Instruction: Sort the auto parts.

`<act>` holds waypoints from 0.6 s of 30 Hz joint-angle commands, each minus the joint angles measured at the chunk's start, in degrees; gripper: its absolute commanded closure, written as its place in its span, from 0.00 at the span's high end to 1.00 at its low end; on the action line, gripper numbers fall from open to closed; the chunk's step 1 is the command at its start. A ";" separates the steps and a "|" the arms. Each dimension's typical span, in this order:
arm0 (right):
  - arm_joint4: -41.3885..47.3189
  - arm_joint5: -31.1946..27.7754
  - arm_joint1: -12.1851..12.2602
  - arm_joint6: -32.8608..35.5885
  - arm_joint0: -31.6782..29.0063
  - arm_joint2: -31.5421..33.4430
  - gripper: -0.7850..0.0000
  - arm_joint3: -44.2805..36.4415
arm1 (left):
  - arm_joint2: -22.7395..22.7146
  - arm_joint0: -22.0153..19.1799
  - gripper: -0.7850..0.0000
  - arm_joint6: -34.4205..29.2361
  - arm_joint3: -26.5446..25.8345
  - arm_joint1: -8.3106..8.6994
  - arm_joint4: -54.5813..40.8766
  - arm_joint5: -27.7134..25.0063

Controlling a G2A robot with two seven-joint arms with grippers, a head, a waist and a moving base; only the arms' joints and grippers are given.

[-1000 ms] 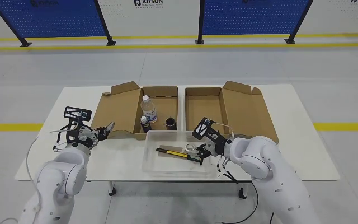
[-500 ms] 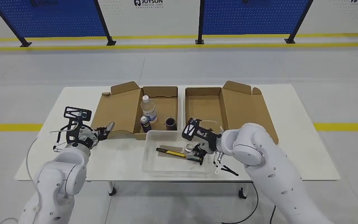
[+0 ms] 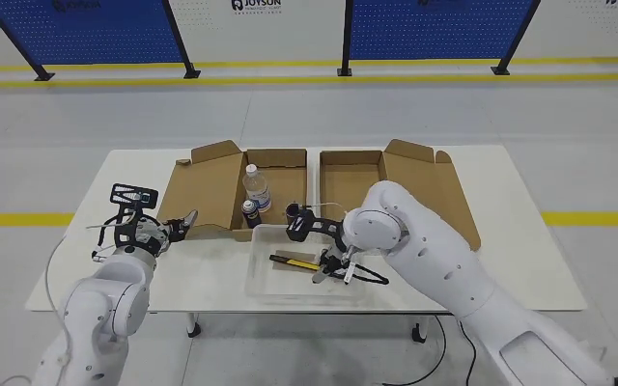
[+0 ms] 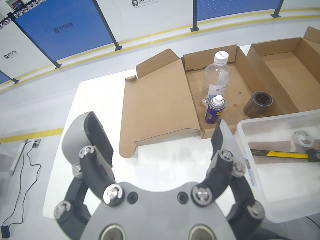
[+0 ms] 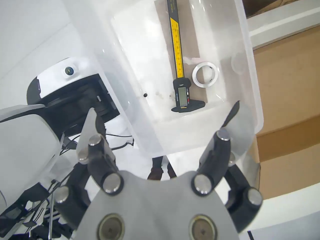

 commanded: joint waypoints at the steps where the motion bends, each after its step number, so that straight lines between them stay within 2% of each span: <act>1: 0.33 -0.80 -0.83 -0.74 1.28 -1.85 1.00 2.53 | 0.00 0.00 1.00 0.00 0.00 0.00 0.00 0.00; 10: -0.78 -9.01 -3.87 -7.10 4.91 -8.47 1.00 12.39 | 0.00 0.00 1.00 0.00 0.00 0.00 0.00 0.00; 15: -2.44 -12.77 -4.41 -10.86 5.91 -11.07 1.00 15.97 | 0.00 0.00 1.00 0.00 0.00 0.00 0.00 0.00; 18: -2.44 -12.77 -4.41 -10.86 5.91 -11.07 1.00 15.97 | 0.00 0.00 1.00 0.00 0.00 0.00 0.00 0.00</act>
